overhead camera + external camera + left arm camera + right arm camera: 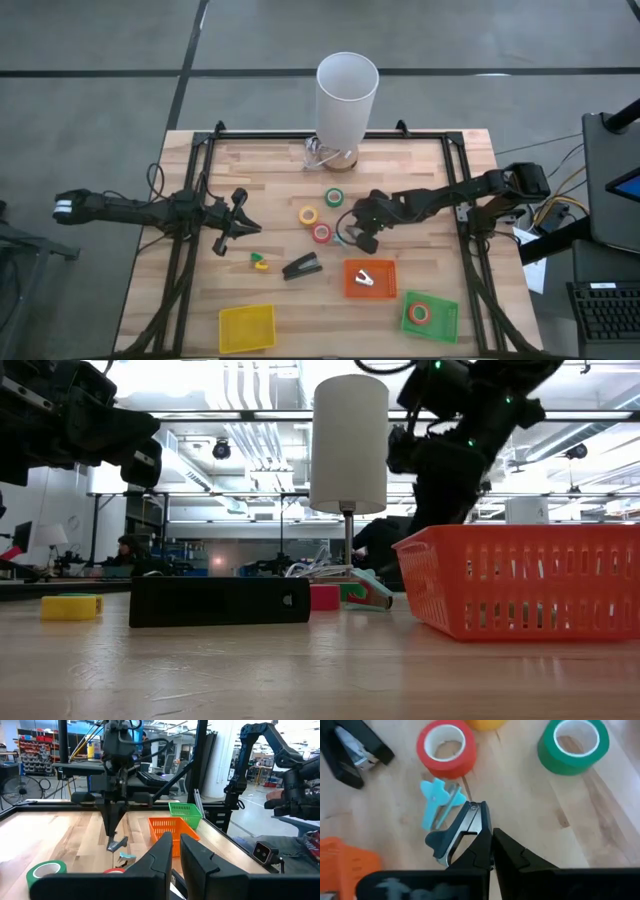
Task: Pick and place Stapler, Stapler remover, tape
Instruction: Put the black stapler remover into the orange basket
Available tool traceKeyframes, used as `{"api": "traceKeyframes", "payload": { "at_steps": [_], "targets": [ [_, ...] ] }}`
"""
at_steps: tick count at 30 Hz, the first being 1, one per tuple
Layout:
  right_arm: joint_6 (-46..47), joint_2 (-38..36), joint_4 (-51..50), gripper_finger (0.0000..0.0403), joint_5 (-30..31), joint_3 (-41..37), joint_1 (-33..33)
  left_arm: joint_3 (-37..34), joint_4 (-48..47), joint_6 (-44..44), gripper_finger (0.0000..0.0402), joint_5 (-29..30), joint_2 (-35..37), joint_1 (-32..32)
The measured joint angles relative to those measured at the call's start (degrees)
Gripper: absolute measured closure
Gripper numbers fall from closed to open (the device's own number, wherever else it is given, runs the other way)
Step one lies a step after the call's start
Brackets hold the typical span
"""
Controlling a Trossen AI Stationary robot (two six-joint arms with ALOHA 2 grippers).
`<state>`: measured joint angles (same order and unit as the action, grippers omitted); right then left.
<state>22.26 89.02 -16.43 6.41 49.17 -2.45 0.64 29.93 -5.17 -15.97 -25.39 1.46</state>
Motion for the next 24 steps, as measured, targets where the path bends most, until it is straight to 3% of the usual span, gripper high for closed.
{"api": "traceKeyframes", "payload": {
  "at_steps": [6, 14, 24],
  "targets": [
    [0.04, -2.49, -3.20, 0.0394, 0.12, 3.05, -4.12, 0.00, -0.01, 0.00, 0.0362, 0.00, 0.02, 0.02],
    [2.05, -6.32, -4.29, 0.0394, 1.55, 6.70, -14.64, -0.01, -0.02, 0.00, 0.0362, 0.00, 0.01, 0.01],
    [10.75, 0.06, -5.02, 0.0394, 5.59, 6.32, -24.02, -0.01, -0.02, 0.00, 0.0362, 0.00, 0.02, 0.00]
  ]
}}
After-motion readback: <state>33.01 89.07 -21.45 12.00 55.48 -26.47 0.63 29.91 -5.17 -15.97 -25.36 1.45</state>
